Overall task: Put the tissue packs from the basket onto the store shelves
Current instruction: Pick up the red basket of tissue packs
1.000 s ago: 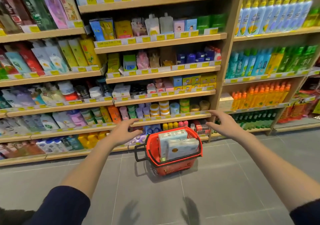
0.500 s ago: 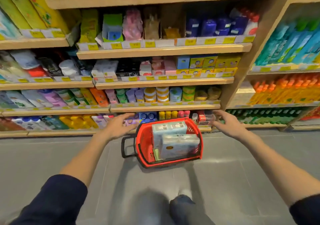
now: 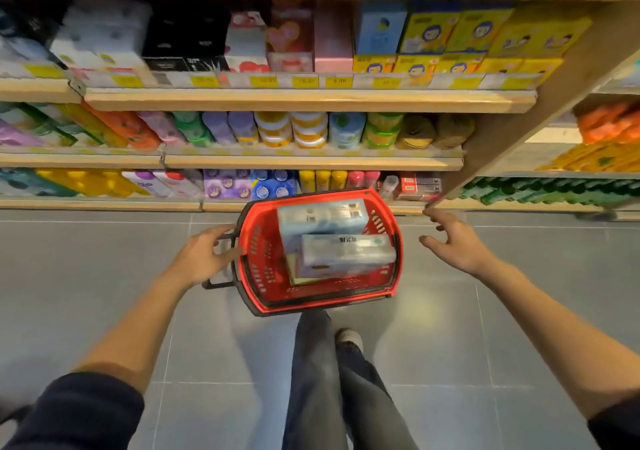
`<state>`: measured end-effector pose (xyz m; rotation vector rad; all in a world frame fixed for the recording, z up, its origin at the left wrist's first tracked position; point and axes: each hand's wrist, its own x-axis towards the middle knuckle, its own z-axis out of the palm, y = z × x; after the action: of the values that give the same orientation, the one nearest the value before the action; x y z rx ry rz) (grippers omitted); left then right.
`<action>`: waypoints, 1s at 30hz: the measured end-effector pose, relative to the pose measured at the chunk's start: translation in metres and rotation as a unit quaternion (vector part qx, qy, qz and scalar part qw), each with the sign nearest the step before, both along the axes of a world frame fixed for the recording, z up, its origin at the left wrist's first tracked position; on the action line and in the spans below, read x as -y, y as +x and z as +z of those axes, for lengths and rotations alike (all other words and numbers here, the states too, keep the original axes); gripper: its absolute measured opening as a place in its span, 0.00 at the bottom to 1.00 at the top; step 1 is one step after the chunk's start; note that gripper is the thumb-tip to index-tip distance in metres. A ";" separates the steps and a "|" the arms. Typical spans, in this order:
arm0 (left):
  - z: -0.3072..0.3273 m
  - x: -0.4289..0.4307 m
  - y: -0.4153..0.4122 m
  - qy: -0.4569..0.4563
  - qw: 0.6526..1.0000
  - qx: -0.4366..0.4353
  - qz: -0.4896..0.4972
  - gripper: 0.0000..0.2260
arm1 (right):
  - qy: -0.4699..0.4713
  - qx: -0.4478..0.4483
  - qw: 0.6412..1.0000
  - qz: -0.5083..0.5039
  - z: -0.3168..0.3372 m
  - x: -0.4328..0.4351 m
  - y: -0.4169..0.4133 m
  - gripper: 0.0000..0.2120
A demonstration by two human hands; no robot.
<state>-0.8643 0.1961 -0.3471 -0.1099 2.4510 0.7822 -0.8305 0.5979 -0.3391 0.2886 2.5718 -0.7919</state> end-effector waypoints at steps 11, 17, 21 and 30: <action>-0.210 0.032 -0.035 -0.063 0.993 0.097 0.014 0.28 | 0.006 0.071 0.997 -0.021 -0.207 -0.016 -0.044 0.29; -0.287 0.043 -0.031 -0.108 0.990 0.075 0.053 0.34 | -0.009 0.084 0.994 -0.062 -0.284 -0.018 -0.049 0.40; -0.315 0.037 -0.027 -0.078 0.988 0.056 0.120 0.39 | -0.012 0.111 0.990 -0.089 -0.321 -0.026 -0.052 0.43; -0.328 0.035 -0.031 -0.066 0.981 0.006 0.182 0.38 | -0.048 0.082 0.982 -0.162 -0.338 -0.011 -0.055 0.37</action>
<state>-0.8950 0.1609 -0.6750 -0.6270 2.5035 0.7624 -0.8853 0.6093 -0.6772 0.7248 2.3535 -0.9575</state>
